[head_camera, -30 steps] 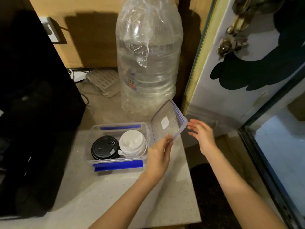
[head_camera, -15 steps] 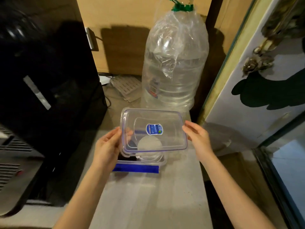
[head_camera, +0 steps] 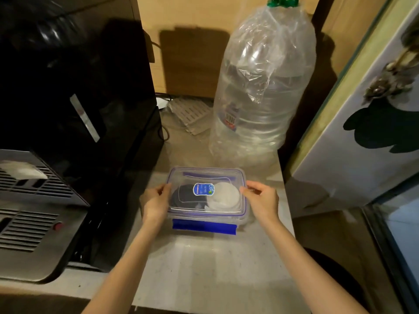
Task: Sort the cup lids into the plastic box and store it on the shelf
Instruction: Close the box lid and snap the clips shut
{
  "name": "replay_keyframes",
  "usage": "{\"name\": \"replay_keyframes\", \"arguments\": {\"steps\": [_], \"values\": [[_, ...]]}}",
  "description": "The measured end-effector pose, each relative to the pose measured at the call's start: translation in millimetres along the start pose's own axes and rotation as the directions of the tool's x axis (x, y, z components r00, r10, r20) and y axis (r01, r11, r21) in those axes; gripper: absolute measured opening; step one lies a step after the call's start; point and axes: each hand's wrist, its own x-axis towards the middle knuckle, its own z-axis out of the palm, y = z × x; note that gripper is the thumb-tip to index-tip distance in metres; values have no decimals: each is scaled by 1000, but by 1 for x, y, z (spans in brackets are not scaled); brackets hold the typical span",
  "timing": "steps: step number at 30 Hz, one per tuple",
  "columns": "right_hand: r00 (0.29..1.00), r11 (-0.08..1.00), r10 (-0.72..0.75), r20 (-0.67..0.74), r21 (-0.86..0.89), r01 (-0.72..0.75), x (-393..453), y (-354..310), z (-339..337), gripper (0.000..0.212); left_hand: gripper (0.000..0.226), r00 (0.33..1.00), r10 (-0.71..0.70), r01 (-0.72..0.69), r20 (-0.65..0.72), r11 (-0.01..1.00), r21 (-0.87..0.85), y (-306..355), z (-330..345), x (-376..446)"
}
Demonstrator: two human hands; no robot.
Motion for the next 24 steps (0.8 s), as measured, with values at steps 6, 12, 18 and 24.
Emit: {"name": "replay_keyframes", "arguments": {"steps": [6, 12, 18, 24], "values": [[1000, 999, -14, -10, -44, 14, -1, 9, -2, 29, 28, 999, 8, -7, 51, 1000, -11, -4, 6, 10], [1000, 999, 0, 1, -50, 0, -2, 13, -12, 28, 29, 996, 39, -38, 79, 999, -9, -9, 11, 9], [997, 997, 75, -14, 31, -75, 3, 23, -28, 26, 29, 984, 27, -27, 178, 1000, -3, -19, 17, 2], [988, 990, 131, 78, 38, -135, 6, 29, -33, 30, 40, 970, 104, -104, 220, 994, -11, -17, 15, 0]]}}
